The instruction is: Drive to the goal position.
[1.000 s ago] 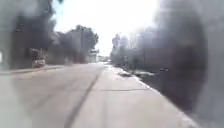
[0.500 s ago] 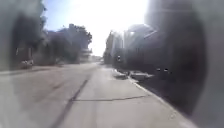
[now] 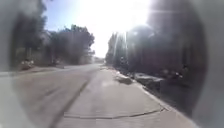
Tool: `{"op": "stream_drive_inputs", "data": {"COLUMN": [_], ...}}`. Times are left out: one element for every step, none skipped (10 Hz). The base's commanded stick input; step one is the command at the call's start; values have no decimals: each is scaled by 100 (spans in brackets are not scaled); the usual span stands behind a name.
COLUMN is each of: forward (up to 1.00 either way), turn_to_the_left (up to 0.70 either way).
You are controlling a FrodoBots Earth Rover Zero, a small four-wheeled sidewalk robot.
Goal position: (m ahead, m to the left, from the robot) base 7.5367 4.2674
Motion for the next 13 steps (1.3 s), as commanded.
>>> {"op": "stream_drive_inputs", "data": {"forward": [100, 100, 100, 100, 100, 100, 100, 100, 100, 100, 100, 100, 100], "turn_to_the_left": [-4, -2, 0, 0, 0, 0, 0, 0, 0, 0, 0, 0, 0]}}
